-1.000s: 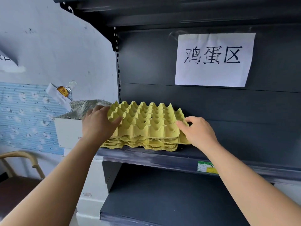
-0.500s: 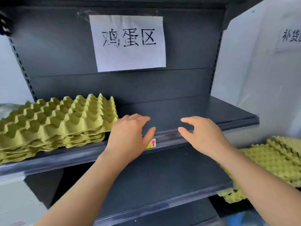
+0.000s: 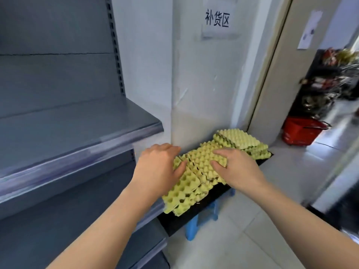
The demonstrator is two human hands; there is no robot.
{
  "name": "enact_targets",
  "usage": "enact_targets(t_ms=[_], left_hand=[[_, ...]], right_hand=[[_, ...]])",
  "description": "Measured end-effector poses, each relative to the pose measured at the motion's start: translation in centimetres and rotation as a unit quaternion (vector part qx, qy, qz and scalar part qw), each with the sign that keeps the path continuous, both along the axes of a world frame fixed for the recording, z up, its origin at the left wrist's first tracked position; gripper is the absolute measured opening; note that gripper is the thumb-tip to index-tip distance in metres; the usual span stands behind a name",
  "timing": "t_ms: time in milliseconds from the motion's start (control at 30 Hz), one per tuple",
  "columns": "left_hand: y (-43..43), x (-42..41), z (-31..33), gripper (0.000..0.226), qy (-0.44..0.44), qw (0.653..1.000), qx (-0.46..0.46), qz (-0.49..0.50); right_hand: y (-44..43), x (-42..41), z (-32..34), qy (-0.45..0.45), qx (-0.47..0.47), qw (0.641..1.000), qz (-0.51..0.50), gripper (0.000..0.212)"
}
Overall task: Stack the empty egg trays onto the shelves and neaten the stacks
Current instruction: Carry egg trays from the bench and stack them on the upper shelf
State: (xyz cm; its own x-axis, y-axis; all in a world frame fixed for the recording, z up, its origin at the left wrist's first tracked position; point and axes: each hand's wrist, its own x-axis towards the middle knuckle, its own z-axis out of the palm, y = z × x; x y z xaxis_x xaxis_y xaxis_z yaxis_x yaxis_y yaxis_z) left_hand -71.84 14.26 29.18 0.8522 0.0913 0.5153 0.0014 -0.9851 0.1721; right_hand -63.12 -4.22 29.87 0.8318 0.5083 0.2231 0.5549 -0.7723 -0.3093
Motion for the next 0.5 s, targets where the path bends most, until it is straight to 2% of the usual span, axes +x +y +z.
enact_targets(t_ms=[133,500], left_hand=[[-4.7,8.3,-2.6,0.037,0.030,1.000,-0.001,-0.007],[-9.8,30.9,-9.5,0.038,0.101,0.994,-0.008,-0.042]], right_hand=[[-5.5,7.1,-1.8,0.027,-0.012,0.999,-0.039,0.041],[-13.1,27.9,-7.2,0.084,-0.014,0.986,-0.141,0.039]])
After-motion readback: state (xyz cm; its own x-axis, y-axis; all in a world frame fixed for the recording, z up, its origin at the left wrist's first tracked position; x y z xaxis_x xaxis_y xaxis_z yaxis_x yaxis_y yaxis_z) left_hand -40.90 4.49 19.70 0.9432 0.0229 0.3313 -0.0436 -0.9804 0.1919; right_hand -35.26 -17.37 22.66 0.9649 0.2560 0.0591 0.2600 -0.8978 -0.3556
